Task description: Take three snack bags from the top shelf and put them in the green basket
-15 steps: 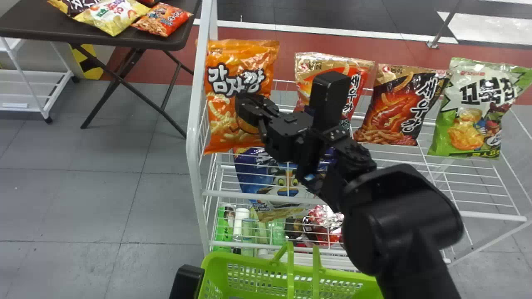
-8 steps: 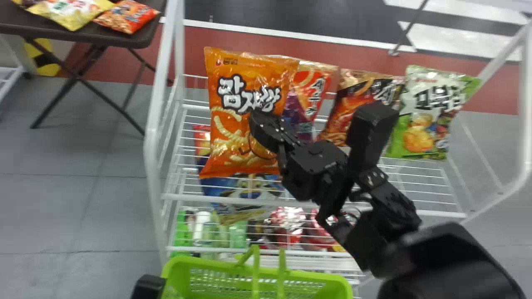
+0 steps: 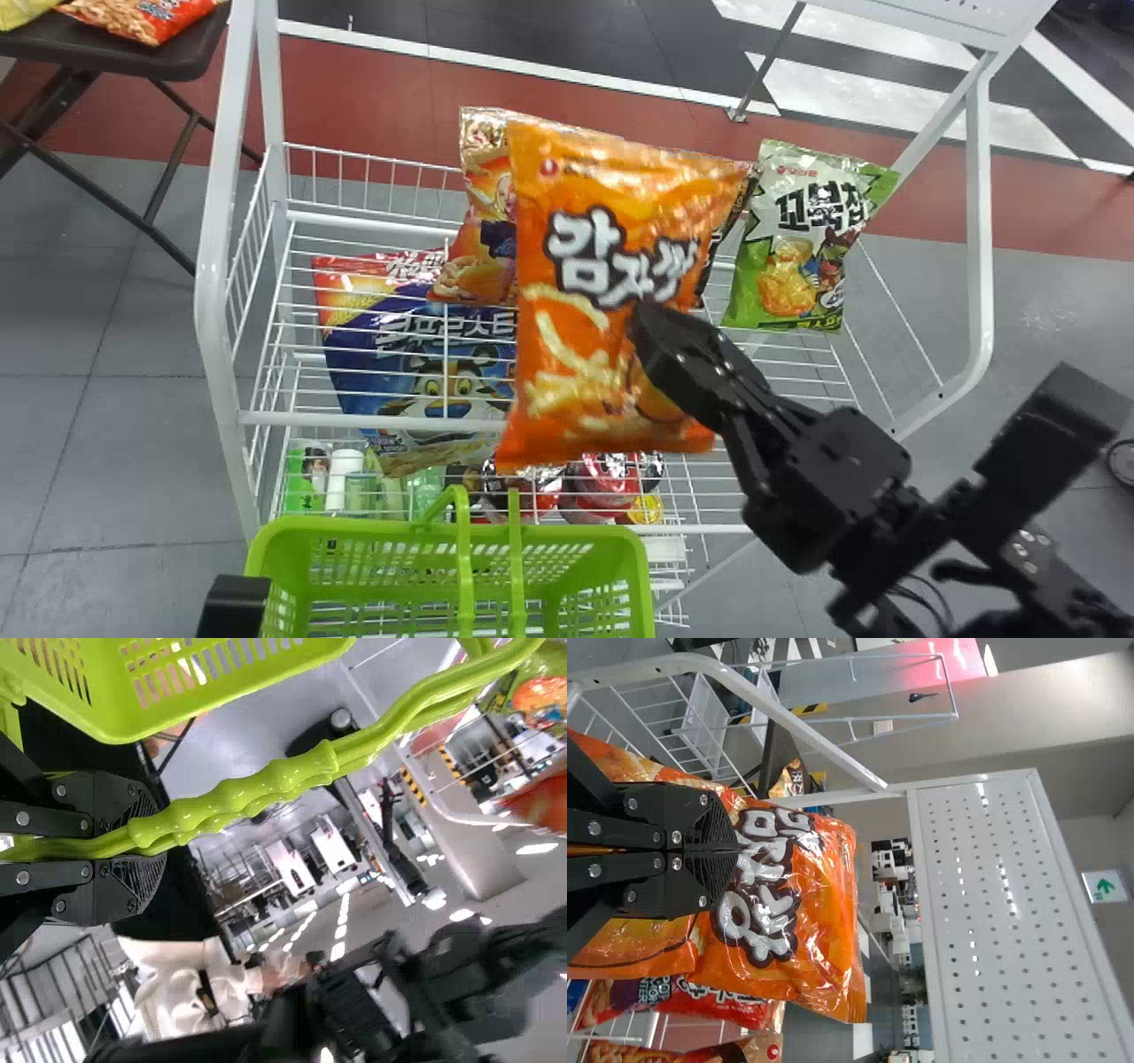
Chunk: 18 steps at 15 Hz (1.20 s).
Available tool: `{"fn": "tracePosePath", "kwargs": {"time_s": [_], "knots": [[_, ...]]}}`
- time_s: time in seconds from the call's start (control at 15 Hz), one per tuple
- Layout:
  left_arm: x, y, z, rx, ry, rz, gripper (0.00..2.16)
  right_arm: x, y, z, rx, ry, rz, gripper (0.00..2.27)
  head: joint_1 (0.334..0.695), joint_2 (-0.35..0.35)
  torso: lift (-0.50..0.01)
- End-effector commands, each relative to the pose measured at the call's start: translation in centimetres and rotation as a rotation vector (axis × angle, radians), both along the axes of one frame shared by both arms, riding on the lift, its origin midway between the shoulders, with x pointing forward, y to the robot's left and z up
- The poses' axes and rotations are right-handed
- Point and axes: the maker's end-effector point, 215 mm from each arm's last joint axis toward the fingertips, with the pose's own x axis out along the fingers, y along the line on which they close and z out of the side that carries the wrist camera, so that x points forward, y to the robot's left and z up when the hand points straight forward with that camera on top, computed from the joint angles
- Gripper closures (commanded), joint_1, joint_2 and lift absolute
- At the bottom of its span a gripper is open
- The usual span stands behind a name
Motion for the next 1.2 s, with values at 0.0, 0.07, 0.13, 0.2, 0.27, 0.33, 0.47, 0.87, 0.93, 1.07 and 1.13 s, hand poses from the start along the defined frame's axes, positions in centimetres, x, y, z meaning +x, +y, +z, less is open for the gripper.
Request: {"fn": "tracePosePath", "kwargs": {"time_s": [0.0, 0.07, 0.13, 0.2, 0.27, 0.33, 0.47, 0.87, 0.93, 1.07, 1.13], "knots": [[0.6, 0.2, -0.1, 0.005, -0.006, 0.018, 1.57, -1.7, -3.2, -3.5, 0.033, 0.164, -0.029, 2.25, 0.695, -0.35, -0.033], [0.8, 0.2, -0.3, 0.006, 0.0, 0.024, 1.57, -2.7, -3.8, -5.2, 0.042, 0.236, -0.02, 2.25, 0.695, -0.35, -0.033], [0.9, 0.2, -0.4, 0.01, -0.003, 0.029, 1.57, -3.5, -4.2, -6.4, 0.049, 0.288, -0.018, 2.25, 0.695, -0.35, -0.033], [1.1, 0.2, -0.6, 0.021, -0.005, 0.035, 1.57, -4.4, -4.4, -7.5, 0.058, 0.342, -0.013, 2.25, 0.695, -0.35, -0.033], [1.5, 0.3, -0.9, 0.035, -0.022, 0.049, 1.57, -5.4, -4.5, -8.6, 0.072, 0.401, -0.01, 2.25, 0.695, -0.35, -0.033], [1.8, 0.4, -1.1, 0.048, -0.026, 0.056, 1.57, -6.6, -4.6, -9.9, 0.088, 0.466, -0.006, 2.25, 0.695, -0.35, -0.033], [1.8, 0.5, -1.2, 0.052, -0.024, 0.057, 1.57, -9.4, -4.2, -12.1, 0.144, 0.607, 0.012, 2.25, 0.695, -0.35, -0.033], [1.4, -0.1, -1.1, 0.064, -0.013, 0.034, 1.57, -13.4, -1.4, -17.8, 0.221, 0.814, 0.075, 2.25, 0.695, -0.35, -0.033], [1.3, -0.1, -1.2, 0.071, -0.008, 0.031, 1.57, -13.5, -0.1, -18.4, 0.233, 0.824, 0.102, 2.25, 0.695, -0.35, -0.033], [1.0, -0.1, -1.2, 0.081, 0.0, 0.023, 1.57, -13.4, 2.5, -19.3, 0.211, 0.827, 0.152, 2.25, 0.695, -0.35, -0.033], [0.9, -0.1, -1.2, 0.081, -0.001, 0.02, 1.57, -13.0, 3.9, -19.5, 0.195, 0.81, 0.175, 2.25, 0.695, -0.35, -0.033]]}}
